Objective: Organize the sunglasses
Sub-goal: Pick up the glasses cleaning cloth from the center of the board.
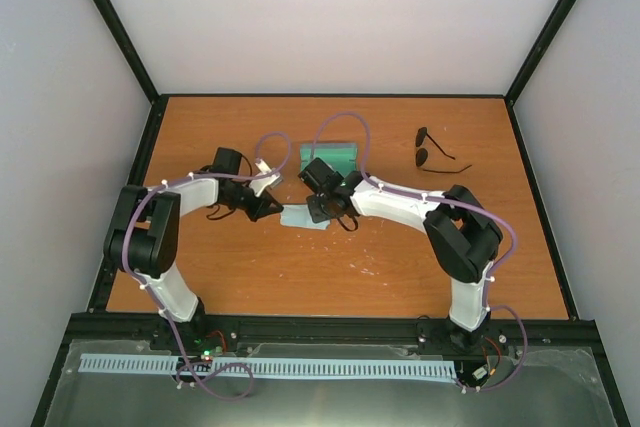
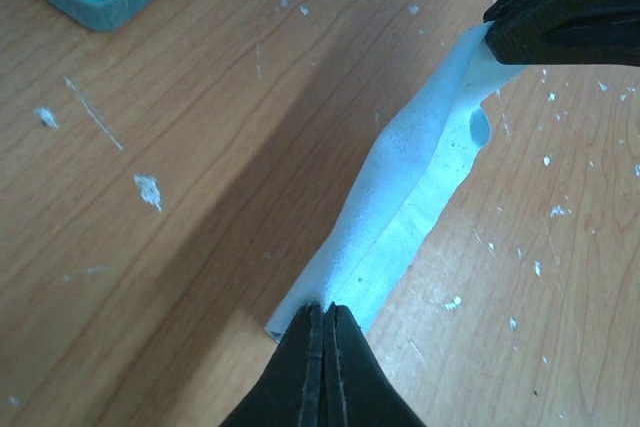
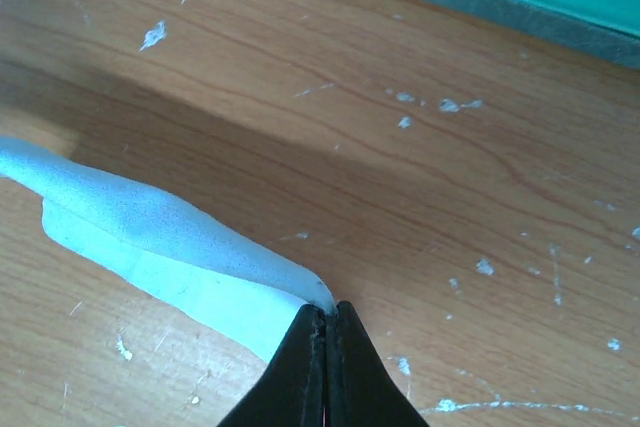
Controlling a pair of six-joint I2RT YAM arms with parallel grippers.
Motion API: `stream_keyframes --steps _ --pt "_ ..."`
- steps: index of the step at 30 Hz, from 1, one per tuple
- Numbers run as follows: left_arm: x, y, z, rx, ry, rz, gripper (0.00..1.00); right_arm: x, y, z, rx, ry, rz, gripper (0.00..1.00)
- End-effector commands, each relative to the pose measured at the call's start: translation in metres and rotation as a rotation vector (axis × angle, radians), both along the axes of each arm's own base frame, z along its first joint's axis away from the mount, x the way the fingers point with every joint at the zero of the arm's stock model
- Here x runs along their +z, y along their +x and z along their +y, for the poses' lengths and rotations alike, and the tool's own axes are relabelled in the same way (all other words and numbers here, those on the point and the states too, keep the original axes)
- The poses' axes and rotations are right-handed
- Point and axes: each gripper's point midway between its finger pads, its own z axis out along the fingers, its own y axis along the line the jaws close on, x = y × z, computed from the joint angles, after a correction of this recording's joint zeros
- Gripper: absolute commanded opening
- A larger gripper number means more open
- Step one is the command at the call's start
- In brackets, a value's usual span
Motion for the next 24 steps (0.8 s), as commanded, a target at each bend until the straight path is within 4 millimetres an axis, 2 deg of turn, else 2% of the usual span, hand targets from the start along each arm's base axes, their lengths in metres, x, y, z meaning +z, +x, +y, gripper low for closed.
stream_keyframes --steps 1,18,24 --pt "0.014 0.021 -0.013 -0.006 -0.053 -0.042 0.01 0.006 0.014 -0.008 -0.047 0.003 -0.045 0.03" --pt "0.008 0.066 -0.040 -0.032 -0.068 -0.052 0.01 0.003 0.055 -0.030 -0.100 0.008 -0.066 0.03" --pt "0.013 0.083 -0.044 -0.037 -0.060 -0.075 0.01 0.002 0.072 -0.040 -0.120 0.009 -0.069 0.03"
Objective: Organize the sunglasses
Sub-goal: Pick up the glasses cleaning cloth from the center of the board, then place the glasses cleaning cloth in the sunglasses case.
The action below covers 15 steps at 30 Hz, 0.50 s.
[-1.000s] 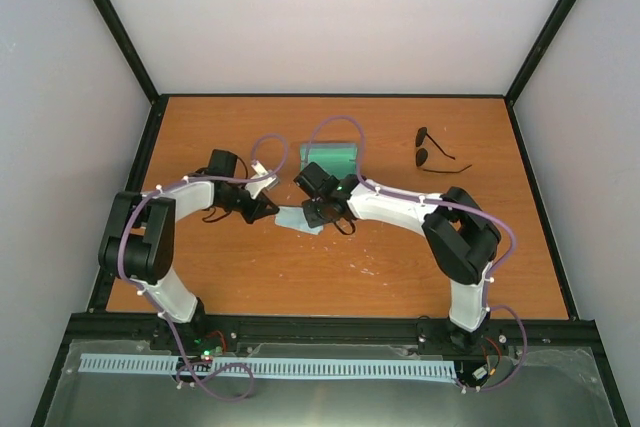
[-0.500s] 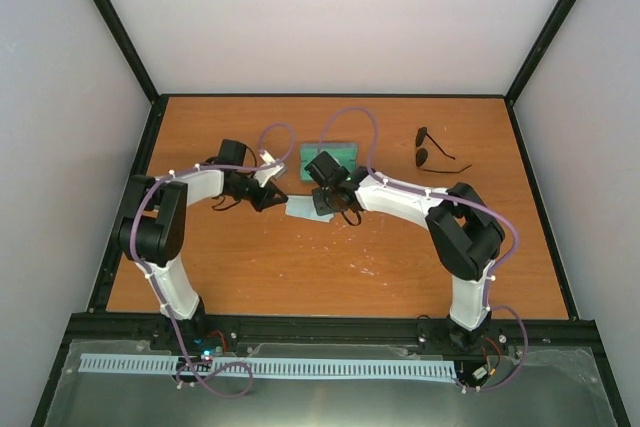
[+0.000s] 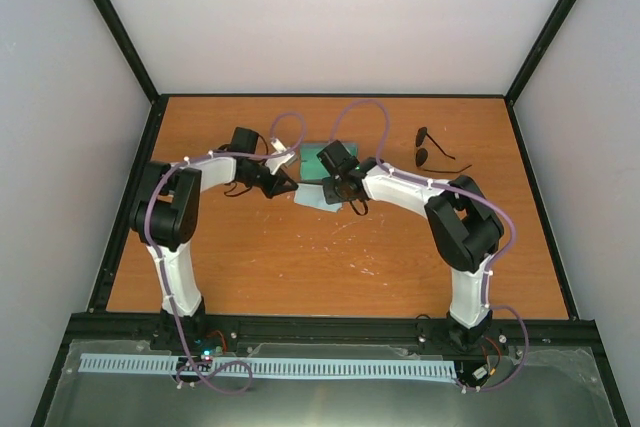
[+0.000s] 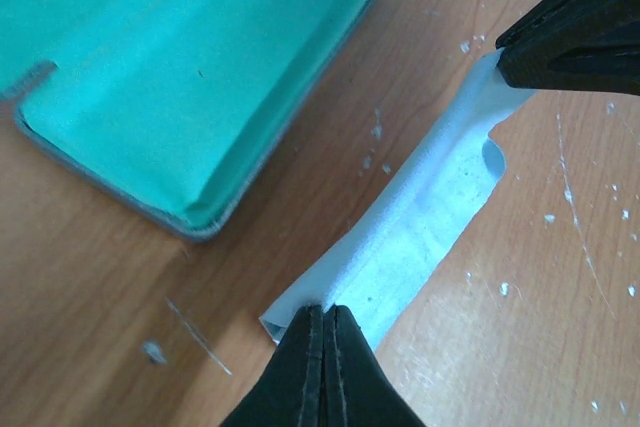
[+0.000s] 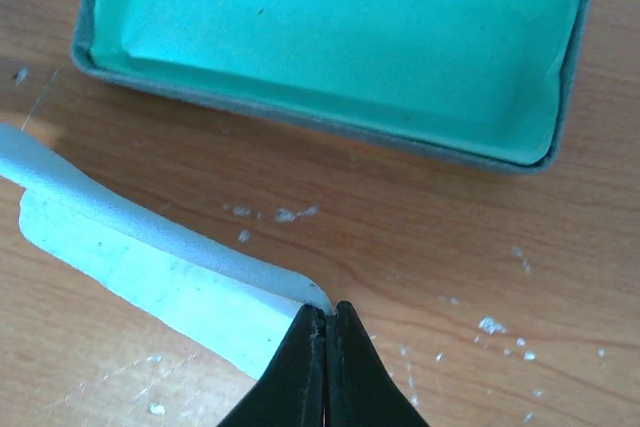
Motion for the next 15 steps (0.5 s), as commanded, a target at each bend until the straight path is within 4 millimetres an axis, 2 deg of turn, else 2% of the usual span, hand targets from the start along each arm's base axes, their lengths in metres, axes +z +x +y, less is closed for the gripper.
stream_keyframes --steps 1,15 --pt "0.014 0.019 -0.008 -0.009 -0.017 -0.044 0.00 0.005 0.021 -0.002 -0.008 0.009 -0.034 0.03" --pt "0.009 0.040 -0.014 -0.013 -0.012 -0.026 0.01 0.002 0.056 -0.019 -0.036 0.007 -0.045 0.03"
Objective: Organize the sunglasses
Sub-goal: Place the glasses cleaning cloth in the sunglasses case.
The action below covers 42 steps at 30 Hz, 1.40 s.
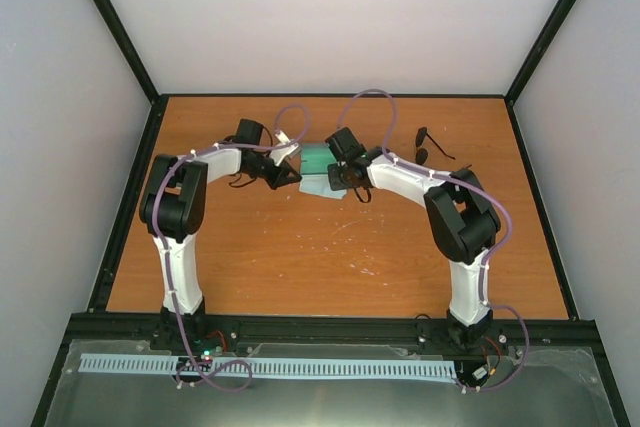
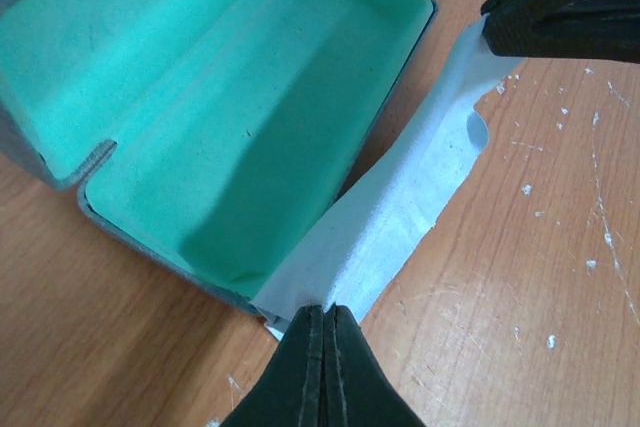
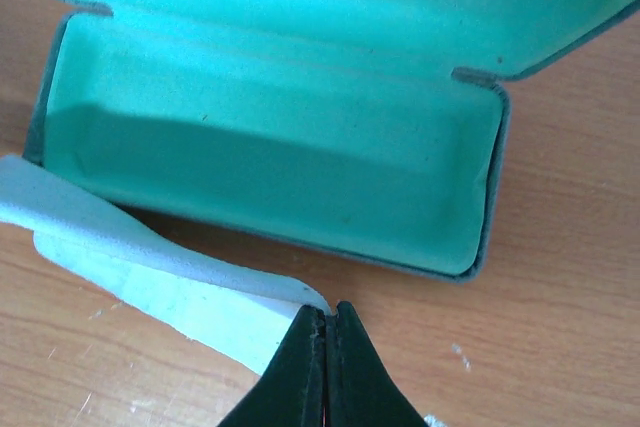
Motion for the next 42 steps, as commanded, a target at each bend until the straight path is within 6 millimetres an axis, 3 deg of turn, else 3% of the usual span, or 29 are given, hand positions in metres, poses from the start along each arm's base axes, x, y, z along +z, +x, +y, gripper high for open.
stream_keyframes --steps 1,16,42 --pt "0.007 0.012 -0.007 -0.012 -0.009 -0.013 0.01 -0.003 0.017 -0.006 -0.008 -0.015 -0.013 0.03" --pt "0.014 0.034 -0.016 -0.012 -0.014 -0.040 0.01 0.001 0.045 -0.017 -0.018 -0.023 -0.035 0.03" --pt "0.018 0.057 -0.017 0.011 0.010 -0.094 0.01 -0.004 0.067 -0.017 -0.017 -0.032 -0.039 0.03"
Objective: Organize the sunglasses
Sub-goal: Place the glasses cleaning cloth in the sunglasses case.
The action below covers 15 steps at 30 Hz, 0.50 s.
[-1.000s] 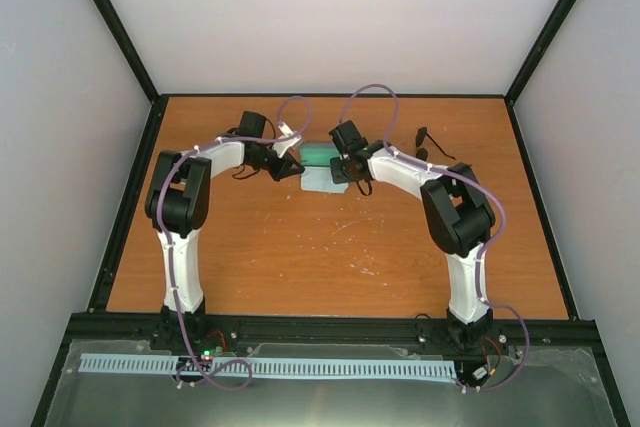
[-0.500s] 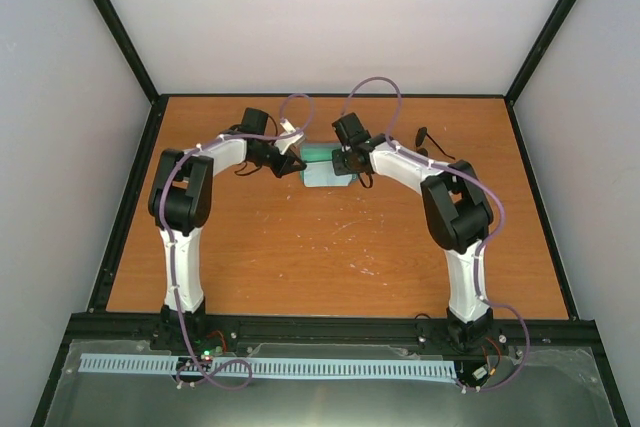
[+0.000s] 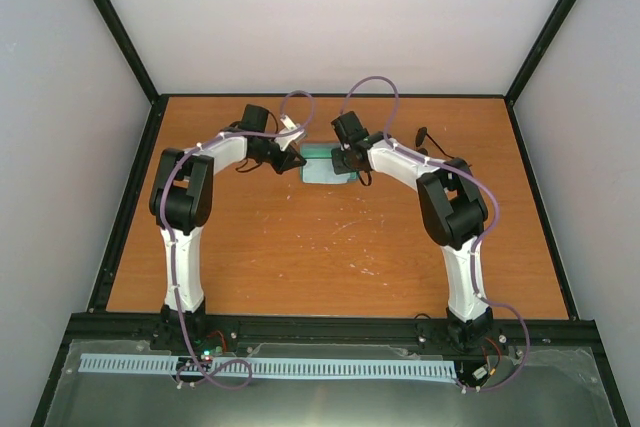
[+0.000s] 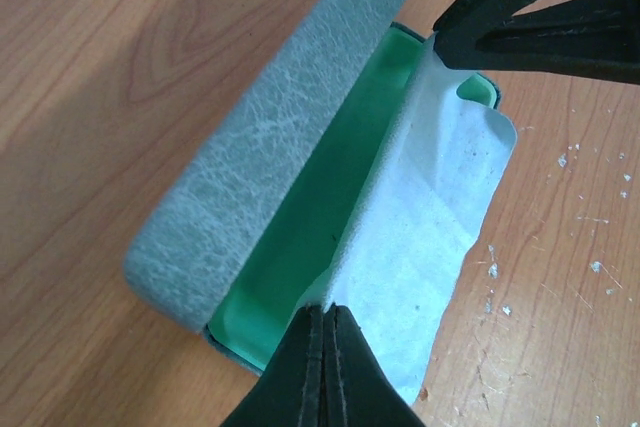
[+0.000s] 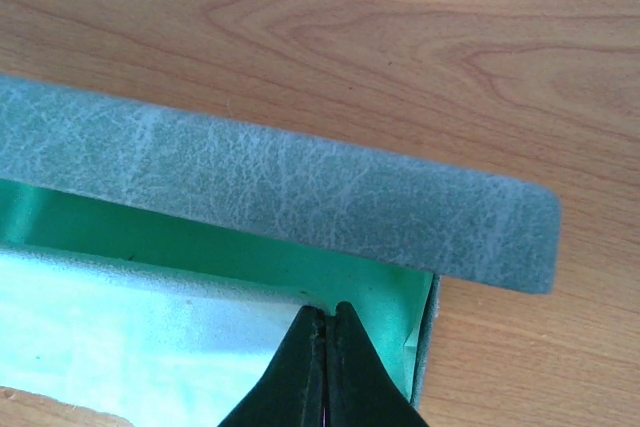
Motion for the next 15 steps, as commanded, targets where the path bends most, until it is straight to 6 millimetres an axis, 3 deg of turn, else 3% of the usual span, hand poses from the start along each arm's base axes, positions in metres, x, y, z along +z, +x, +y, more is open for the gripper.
stream_keyframes --steps 1,15 --pt "0.006 0.012 -0.004 0.008 -0.002 -0.028 0.01 -0.001 0.010 -0.006 -0.014 -0.018 -0.012 0.03" --pt "-0.006 0.013 -0.009 0.003 0.013 -0.013 0.01 -0.014 0.017 -0.007 -0.017 -0.038 -0.005 0.03"
